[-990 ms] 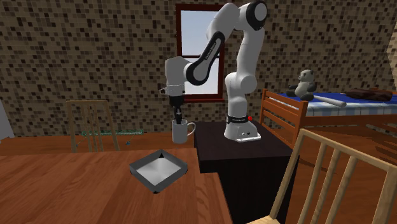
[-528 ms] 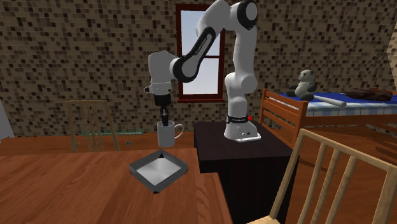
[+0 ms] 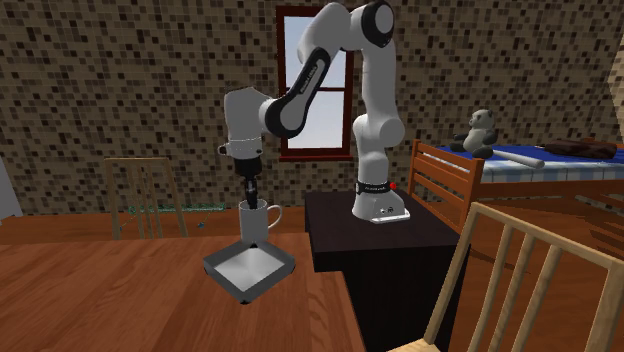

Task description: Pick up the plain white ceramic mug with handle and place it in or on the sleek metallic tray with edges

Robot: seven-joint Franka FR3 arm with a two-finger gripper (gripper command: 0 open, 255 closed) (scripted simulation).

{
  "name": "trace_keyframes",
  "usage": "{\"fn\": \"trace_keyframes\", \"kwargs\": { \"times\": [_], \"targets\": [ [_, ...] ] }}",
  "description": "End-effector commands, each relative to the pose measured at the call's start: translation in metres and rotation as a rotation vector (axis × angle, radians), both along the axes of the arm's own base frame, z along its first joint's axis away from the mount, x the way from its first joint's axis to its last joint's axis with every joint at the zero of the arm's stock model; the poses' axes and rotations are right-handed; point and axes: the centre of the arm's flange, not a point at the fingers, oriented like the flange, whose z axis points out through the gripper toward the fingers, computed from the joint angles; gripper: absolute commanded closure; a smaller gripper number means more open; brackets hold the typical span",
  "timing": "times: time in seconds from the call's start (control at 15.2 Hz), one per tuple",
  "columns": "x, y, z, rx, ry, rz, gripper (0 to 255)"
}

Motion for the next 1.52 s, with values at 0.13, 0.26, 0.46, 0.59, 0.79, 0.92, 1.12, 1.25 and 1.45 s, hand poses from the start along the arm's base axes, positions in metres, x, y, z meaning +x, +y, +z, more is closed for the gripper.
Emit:
{"fn": "trace_keyframes", "kwargs": {
  "times": [0.13, 0.26, 0.46, 0.59, 0.79, 0.92, 1.12, 1.25, 1.45],
  "targets": [
    [0.000, 0.000, -0.021, 0.000, 0.000, 0.000, 255],
    [0.000, 0.000, -0.032, 0.000, 0.000, 0.000, 255],
    [0.000, 0.000, -0.048, 0.000, 0.000, 0.000, 255],
    [0.000, 0.000, -0.058, 0.000, 0.000, 0.000, 255],
    [0.000, 0.000, -0.070, 0.000, 0.000, 0.000, 255],
    [0.000, 0.000, -0.070, 0.000, 0.000, 0.000, 255],
    [0.000, 0.000, -0.070, 0.000, 0.000, 0.000, 255],
    [0.000, 0.000, -0.070, 0.000, 0.000, 0.000, 255],
    [0.000, 0.000, -0.070, 0.000, 0.000, 0.000, 0]
  ]
}}
